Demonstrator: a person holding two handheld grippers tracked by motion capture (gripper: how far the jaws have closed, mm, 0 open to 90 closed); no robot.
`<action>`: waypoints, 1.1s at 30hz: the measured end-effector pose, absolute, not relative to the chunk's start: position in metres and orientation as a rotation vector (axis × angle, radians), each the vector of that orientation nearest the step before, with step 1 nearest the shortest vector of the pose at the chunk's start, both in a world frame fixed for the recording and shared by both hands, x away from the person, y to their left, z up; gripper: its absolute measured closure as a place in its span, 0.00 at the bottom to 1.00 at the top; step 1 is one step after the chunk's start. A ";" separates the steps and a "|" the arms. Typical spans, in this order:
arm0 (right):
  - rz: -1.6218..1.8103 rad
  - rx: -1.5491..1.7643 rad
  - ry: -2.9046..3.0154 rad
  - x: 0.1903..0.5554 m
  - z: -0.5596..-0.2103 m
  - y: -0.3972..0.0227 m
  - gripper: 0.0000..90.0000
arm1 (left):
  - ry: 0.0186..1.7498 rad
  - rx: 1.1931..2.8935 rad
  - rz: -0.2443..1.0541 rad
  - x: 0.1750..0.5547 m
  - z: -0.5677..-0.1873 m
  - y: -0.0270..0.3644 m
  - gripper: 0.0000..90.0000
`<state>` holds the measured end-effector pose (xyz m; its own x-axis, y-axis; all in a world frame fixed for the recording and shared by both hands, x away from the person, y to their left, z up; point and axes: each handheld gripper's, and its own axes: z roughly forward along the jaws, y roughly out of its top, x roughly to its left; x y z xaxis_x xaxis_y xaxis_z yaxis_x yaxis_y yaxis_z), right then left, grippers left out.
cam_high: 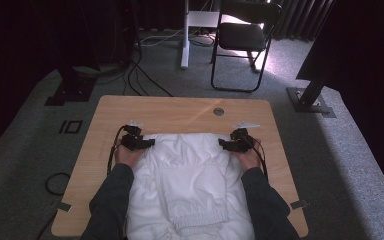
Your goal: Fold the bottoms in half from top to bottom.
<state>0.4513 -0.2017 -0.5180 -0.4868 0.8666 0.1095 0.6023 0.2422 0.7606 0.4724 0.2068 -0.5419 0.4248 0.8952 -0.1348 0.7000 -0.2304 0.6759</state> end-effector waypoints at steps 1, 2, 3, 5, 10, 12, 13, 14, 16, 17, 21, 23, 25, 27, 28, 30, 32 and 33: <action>1.080 1.354 2.197 0.458 -0.521 -0.202 0.35 | 1.337 2.002 0.369 0.473 -0.542 0.207 0.44; 1.065 1.358 2.216 0.465 -0.524 -0.202 0.32 | 1.335 1.997 0.366 0.474 -0.543 0.207 0.44; 1.063 1.376 2.238 0.472 -0.528 -0.202 0.31 | 1.334 1.994 0.363 0.474 -0.543 0.207 0.44; 1.045 1.397 2.262 0.481 -0.536 -0.201 0.29 | 1.336 1.991 0.353 0.475 -0.543 0.207 0.44; 1.030 1.421 2.303 0.489 -0.547 -0.195 0.38 | 1.344 1.980 0.346 0.475 -0.543 0.208 0.54; 1.023 1.380 2.328 0.487 -0.547 -0.190 0.49 | 1.343 1.982 0.336 0.475 -0.543 0.207 0.63; 1.001 1.356 2.337 0.486 -0.546 -0.188 0.58 | 1.336 1.988 0.334 0.475 -0.543 0.206 0.68; 0.976 1.343 2.342 0.485 -0.545 -0.187 0.70 | 1.329 1.989 0.318 0.474 -0.543 0.205 0.75; 0.960 1.338 2.369 0.484 -0.544 -0.187 0.87 | 1.329 1.970 0.296 0.473 -0.544 0.206 0.86; 0.964 1.352 2.382 0.485 -0.543 -0.188 0.90 | 1.332 1.956 0.285 0.473 -0.544 0.208 0.89; 0.982 1.354 2.361 0.483 -0.537 -0.195 0.94 | 1.321 1.977 0.333 0.470 -0.538 0.208 0.94; 1.026 1.347 2.324 0.482 -0.527 -0.199 0.94 | 1.300 1.962 0.360 0.469 -0.530 0.209 0.95; 1.037 1.312 2.304 0.482 -0.513 -0.201 0.94 | 1.280 1.920 0.382 0.469 -0.515 0.210 0.95; 1.060 1.276 2.267 0.482 -0.496 -0.203 0.94 | 1.249 1.887 0.410 0.468 -0.501 0.211 0.95; 1.077 1.262 2.243 0.481 -0.487 -0.204 0.94 | 1.229 1.870 0.426 0.466 -0.492 0.211 0.95; 1.128 1.224 2.174 0.478 -0.469 -0.207 0.94 | 1.192 1.850 0.470 0.464 -0.475 0.210 0.95; 1.159 1.202 2.132 0.476 -0.455 -0.209 0.94 | 1.160 1.838 0.496 0.462 -0.461 0.210 0.95; 1.166 1.183 2.115 0.474 -0.449 -0.209 0.94 | 1.146 1.830 0.510 0.461 -0.455 0.210 0.95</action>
